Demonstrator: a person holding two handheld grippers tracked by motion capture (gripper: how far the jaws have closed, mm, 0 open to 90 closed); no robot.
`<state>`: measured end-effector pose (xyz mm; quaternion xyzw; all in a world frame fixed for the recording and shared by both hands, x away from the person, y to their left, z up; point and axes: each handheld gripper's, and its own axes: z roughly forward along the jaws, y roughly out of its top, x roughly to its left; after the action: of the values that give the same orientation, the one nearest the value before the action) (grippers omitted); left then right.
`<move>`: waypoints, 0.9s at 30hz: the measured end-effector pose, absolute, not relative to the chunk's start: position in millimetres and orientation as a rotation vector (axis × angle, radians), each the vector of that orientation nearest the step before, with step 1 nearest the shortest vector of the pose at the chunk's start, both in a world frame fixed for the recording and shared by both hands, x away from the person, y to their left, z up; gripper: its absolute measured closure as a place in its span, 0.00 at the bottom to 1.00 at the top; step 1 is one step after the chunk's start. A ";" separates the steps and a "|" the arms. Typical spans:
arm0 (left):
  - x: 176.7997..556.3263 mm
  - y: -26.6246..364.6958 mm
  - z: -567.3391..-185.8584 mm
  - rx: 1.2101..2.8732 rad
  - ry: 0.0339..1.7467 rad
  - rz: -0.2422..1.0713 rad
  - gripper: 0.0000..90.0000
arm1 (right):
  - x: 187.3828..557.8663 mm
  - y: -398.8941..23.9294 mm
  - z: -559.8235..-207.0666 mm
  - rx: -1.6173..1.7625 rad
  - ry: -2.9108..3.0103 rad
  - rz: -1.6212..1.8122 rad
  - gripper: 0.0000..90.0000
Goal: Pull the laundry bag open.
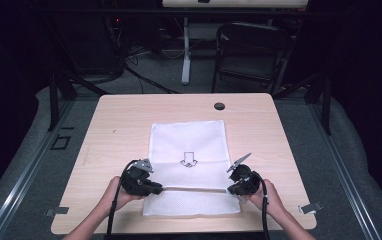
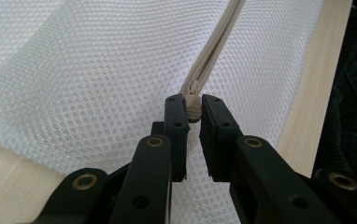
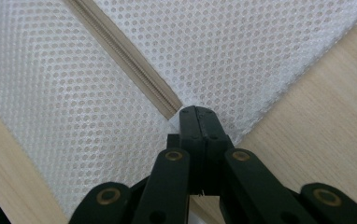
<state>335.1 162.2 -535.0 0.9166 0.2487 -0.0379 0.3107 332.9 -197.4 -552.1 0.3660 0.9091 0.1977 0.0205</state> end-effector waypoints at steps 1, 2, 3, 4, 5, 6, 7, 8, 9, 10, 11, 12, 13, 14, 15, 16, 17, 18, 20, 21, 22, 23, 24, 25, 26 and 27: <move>334.7 163.9 -534.7 2.421 0.668 -0.084 0.90 | 333.1 -197.6 -552.1 1.133 2.822 0.614 1.00; 335.1 166.1 -534.7 2.418 0.675 -0.084 0.90 | 333.1 -197.8 -552.1 1.134 2.822 0.615 1.00; 334.9 170.1 -534.9 2.401 0.686 -0.095 0.90 | 333.2 -198.0 -552.1 1.134 2.822 0.616 1.00; 334.8 172.1 -535.1 2.397 0.694 -0.104 0.90 | 333.3 -198.1 -552.1 1.131 2.822 0.614 1.00; 333.5 173.8 -534.7 2.419 0.697 -0.063 0.90 | 333.4 -197.8 -552.2 1.134 2.823 0.617 1.00; 333.4 176.6 -535.1 2.407 0.706 -0.074 0.90 | 333.4 -197.6 -552.3 1.134 2.821 0.620 1.00; 333.1 180.3 -535.6 2.414 0.721 -0.064 0.90 | 333.4 -197.6 -552.3 1.135 2.821 0.619 1.00; 333.1 185.3 -536.3 2.411 0.736 -0.058 0.90 | 333.3 -197.6 -552.3 1.135 2.820 0.618 1.00; 333.1 192.2 -537.3 2.396 0.760 -0.063 0.90 | 333.1 -197.3 -552.6 1.141 2.815 0.626 1.00; 332.7 197.0 -537.8 2.391 0.773 -0.058 0.90 | 333.0 -197.1 -552.6 1.143 2.814 0.625 1.00; 331.7 201.0 -538.3 2.386 0.787 -0.059 0.90 | 333.3 -197.1 -552.2 1.136 2.820 0.615 1.00; 330.9 204.2 -538.7 2.384 0.795 -0.055 0.90 | 333.3 -197.0 -552.1 1.137 2.820 0.615 1.00; 329.7 206.3 -539.3 2.377 0.806 -0.056 0.90 | 333.3 -196.8 -552.4 1.133 2.822 0.623 1.00; 329.2 207.7 -539.4 2.378 0.808 -0.056 0.90 | 333.5 -196.7 -551.7 1.128 2.825 0.601 1.00; 329.0 208.9 -539.2 2.380 0.807 -0.058 0.90 | 333.7 -196.7 -551.5 1.129 2.826 0.596 1.00; 328.9 209.1 -539.0 2.381 0.808 -0.054 0.90 | 333.7 -196.8 -551.5 1.130 2.826 0.597 1.00; 328.7 209.7 -538.4 2.378 0.813 -0.046 0.90 | 333.8 -196.7 -551.5 1.130 2.827 0.597 1.00; 328.7 210.5 -538.1 2.378 0.811 -0.045 0.90 | 333.8 -196.8 -551.5 1.131 2.826 0.598 1.00; 327.7 213.0 -537.6 2.378 0.822 -0.038 0.90 | 333.7 -196.8 -551.5 1.131 2.825 0.598 1.00; 327.3 214.8 -537.4 2.378 0.825 -0.033 0.90 | 333.5 -196.8 -552.5 1.134 2.824 0.629 1.00; 326.7 216.6 -537.4 2.370 0.835 -0.039 0.90 | 333.5 -196.8 -552.6 1.134 2.823 0.630 1.00; 325.9 218.4 -537.3 2.368 0.842 -0.034 0.90 | 333.5 -196.7 -552.4 1.136 2.825 0.626 1.00; 325.5 220.1 -537.1 2.367 0.845 -0.034 0.90 | 333.5 -196.6 -552.3 1.132 2.823 0.619 1.00; 325.0 221.5 -536.9 2.365 0.851 -0.028 0.90 | 333.6 -196.6 -552.2 1.130 2.825 0.616 1.00; 324.7 222.8 -536.8 2.363 0.853 -0.030 0.90 | 334.0 -196.8 -552.3 1.131 2.827 0.621 1.00; 324.9 224.2 -536.7 2.363 0.849 -0.030 0.90 | 333.9 -196.8 -552.5 1.136 2.825 0.626 1.00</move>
<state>324.9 224.2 -536.7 0.8947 0.3214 -0.0113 0.3101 333.9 -196.8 -552.5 0.3653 0.9087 0.2014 0.0164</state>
